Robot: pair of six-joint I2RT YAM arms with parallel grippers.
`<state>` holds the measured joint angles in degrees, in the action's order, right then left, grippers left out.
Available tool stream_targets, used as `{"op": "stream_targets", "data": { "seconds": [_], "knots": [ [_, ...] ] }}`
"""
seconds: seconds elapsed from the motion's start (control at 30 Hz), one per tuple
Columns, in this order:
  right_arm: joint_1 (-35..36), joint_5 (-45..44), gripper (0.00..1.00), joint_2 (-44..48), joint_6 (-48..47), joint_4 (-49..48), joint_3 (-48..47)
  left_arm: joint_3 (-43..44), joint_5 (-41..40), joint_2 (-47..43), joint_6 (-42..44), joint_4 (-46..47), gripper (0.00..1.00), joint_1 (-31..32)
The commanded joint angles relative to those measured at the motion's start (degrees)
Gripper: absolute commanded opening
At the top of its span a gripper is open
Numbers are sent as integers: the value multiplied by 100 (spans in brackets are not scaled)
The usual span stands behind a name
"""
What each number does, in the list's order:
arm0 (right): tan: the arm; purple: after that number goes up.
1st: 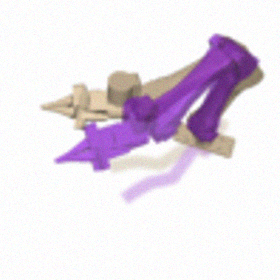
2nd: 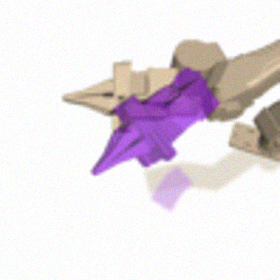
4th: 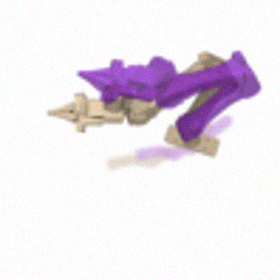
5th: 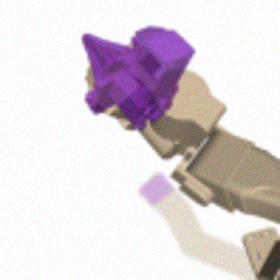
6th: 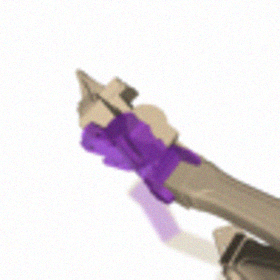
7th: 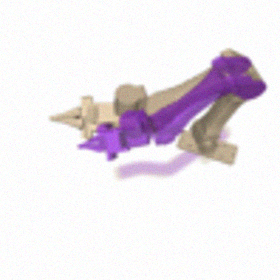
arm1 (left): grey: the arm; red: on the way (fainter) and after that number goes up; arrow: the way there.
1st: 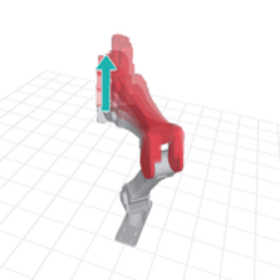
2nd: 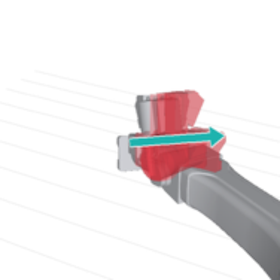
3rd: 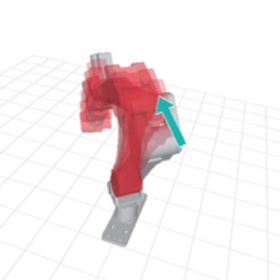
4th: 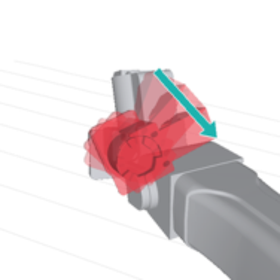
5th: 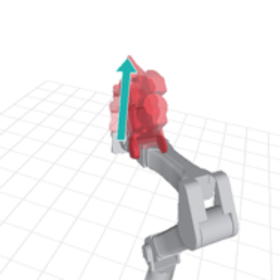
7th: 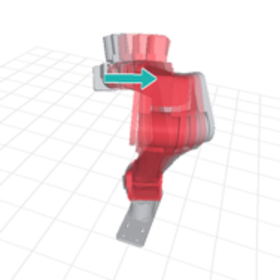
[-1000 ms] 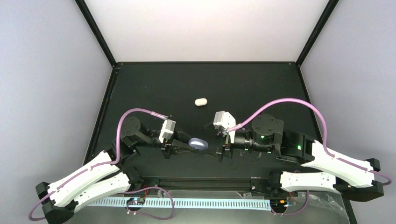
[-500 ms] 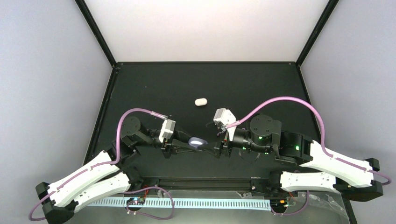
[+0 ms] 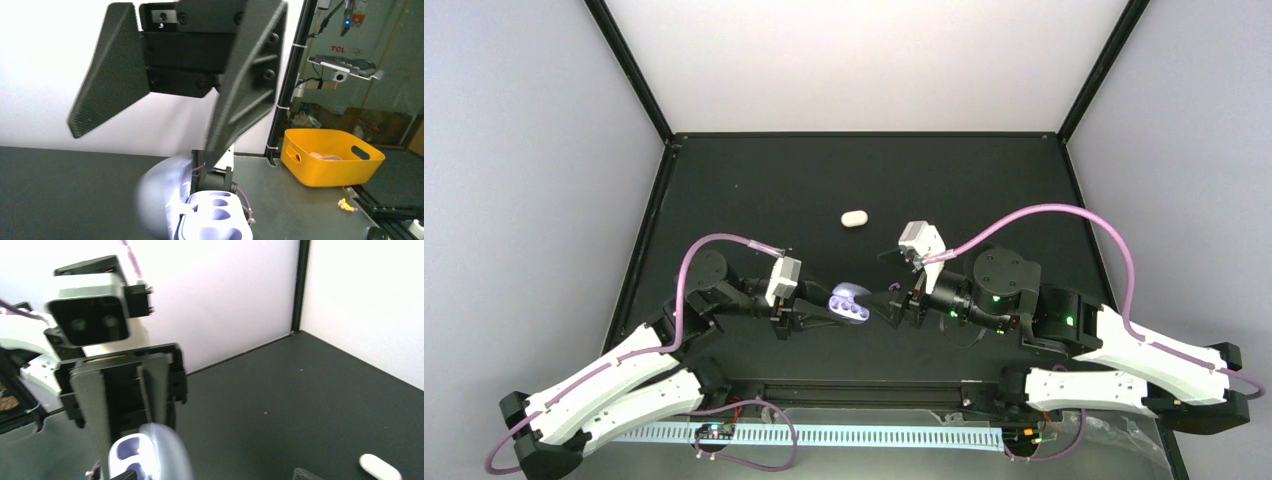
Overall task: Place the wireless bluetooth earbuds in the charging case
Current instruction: Open the charging case.
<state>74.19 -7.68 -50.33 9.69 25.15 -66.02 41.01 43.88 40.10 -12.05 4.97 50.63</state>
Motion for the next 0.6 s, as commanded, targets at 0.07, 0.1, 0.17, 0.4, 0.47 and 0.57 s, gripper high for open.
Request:
{"op": "stream_targets", "data": {
  "seconds": [0.07,0.1,0.17,0.4,0.47,0.57],
  "knots": [
    [-55,-573,80,27,76,-130,63,164,303,-133,167,25,1,42],
    [-55,-567,80,35,70,-139,63,169,279,-134,188,-7,2,43],
    [-55,-544,80,55,63,-152,63,158,200,-157,237,-82,1,43],
    [-59,-172,80,315,-12,-492,255,-85,-383,-379,271,-67,2,35],
    [-54,-229,81,379,-21,-521,273,-162,-593,-432,283,-109,2,35],
    [-55,-478,82,428,12,-477,293,-282,-745,-490,268,-147,2,26]
  ]
}}
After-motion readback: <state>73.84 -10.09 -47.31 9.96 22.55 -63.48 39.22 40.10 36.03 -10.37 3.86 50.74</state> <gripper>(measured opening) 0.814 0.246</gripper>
